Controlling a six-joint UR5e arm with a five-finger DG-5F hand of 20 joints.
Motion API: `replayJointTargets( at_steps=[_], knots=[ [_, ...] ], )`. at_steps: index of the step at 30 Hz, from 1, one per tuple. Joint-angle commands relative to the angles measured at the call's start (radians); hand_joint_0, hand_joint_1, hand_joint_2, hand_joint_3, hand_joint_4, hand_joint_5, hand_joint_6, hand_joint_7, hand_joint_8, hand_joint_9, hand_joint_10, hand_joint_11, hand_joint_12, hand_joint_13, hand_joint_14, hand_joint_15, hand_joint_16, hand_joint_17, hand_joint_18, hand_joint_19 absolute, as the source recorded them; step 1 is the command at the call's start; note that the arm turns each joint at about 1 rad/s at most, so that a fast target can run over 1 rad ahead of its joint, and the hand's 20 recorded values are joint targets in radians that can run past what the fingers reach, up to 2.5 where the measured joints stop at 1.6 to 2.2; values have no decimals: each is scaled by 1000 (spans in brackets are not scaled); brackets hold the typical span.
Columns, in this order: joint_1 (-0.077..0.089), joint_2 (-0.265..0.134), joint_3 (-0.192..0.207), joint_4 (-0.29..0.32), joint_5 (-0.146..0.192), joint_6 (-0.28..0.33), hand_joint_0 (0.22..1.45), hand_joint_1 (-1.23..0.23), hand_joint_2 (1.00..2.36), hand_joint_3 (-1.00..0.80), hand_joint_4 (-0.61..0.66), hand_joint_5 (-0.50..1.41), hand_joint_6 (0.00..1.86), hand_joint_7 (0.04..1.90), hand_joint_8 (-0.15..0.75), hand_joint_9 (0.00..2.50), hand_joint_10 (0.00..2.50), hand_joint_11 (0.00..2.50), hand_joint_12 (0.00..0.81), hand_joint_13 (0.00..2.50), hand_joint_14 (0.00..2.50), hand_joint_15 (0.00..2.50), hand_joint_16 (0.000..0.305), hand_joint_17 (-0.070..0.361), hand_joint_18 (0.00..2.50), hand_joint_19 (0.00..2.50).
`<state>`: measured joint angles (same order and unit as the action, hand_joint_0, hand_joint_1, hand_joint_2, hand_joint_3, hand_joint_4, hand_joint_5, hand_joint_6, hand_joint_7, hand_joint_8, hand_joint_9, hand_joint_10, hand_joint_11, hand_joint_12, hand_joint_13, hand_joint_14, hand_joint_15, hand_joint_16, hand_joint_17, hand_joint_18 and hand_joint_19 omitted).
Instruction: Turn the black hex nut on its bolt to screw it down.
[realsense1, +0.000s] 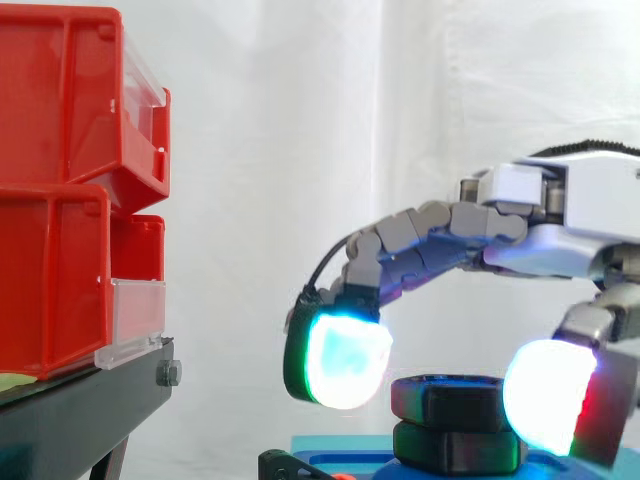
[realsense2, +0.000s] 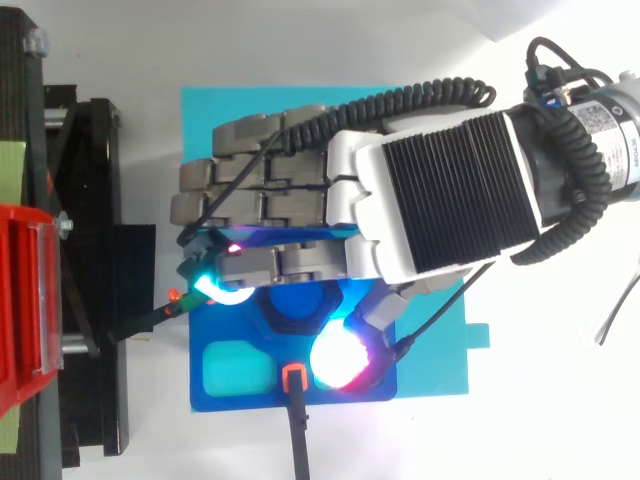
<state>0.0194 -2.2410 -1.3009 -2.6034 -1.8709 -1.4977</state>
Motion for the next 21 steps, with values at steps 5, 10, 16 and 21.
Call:
replayJointTargets(
  at_steps=[5, 10, 16, 21],
  knots=[
    [0, 1, 52, -188, -4, 2, 341, -481, 1000, -500, 269, -236, 501, 797, 328, 392, 2, 121, 437, 543, 3, 104, 71, 159, 575, 223],
    [2, 37, 54, -233, 1, -12, 340, -483, 1000, -500, 254, -242, 501, 757, 322, 373, 1, 87, 435, 528, 2, 98, 70, 158, 553, 217],
    [0, 113, 54, -307, 12, -32, 356, -473, 1000, -500, 263, -235, 501, 757, 320, 378, 3, 91, 429, 533, 2, 96, 68, 154, 546, 222],
    [2, 161, 54, -380, 50, -36, 373, -469, 1000, -500, 273, -221, 501, 780, 319, 399, 2, 106, 420, 541, 3, 104, 65, 147, 545, 224]
  ],
)
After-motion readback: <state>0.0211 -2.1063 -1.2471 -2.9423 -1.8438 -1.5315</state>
